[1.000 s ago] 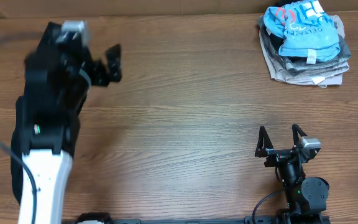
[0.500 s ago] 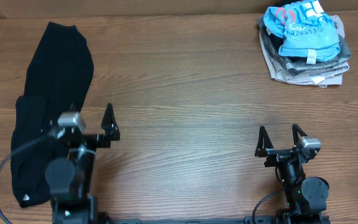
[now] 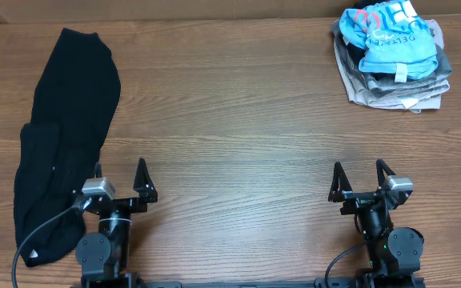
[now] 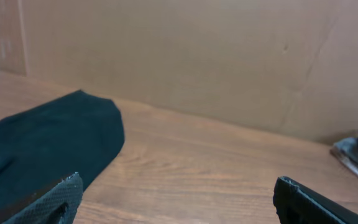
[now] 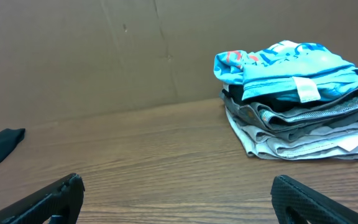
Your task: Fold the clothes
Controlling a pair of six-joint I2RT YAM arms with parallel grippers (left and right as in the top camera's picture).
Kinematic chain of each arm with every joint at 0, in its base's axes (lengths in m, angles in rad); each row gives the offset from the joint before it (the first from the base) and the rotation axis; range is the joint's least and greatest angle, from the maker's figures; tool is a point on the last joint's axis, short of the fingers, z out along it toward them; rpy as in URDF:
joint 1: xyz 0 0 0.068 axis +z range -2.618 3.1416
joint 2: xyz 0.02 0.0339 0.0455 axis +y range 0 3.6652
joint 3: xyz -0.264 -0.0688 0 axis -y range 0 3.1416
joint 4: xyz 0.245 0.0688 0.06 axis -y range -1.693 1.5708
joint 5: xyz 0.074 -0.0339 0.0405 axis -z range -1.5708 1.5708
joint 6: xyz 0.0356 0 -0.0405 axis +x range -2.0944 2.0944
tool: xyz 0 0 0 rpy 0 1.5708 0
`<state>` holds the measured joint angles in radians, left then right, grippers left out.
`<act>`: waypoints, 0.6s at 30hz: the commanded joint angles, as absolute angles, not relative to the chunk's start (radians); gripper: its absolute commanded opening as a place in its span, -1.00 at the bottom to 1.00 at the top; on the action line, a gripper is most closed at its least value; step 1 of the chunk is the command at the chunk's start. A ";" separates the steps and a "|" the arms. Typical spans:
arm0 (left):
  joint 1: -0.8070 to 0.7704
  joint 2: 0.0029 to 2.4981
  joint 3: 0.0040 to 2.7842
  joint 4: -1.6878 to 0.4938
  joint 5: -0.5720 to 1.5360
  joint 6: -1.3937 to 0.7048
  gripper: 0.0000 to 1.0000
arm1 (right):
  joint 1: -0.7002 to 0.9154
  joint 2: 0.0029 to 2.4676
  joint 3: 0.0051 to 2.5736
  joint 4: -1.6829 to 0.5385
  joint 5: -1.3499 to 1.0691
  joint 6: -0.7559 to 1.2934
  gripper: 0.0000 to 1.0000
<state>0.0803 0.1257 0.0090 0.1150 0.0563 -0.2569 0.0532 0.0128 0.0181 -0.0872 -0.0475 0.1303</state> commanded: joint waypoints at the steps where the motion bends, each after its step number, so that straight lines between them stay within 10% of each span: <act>1: 0.086 0.065 0.005 0.030 0.018 -0.270 1.00 | 0.055 0.003 0.008 -0.081 -0.042 0.135 1.00; 18: 0.091 0.005 0.005 -0.077 0.018 -0.250 1.00 | 0.055 0.003 0.008 -0.081 -0.042 0.135 1.00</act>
<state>0.0811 0.0166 0.0082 -0.0750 0.0296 -0.2592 0.0532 0.0128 0.0181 -0.0872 -0.0475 0.1310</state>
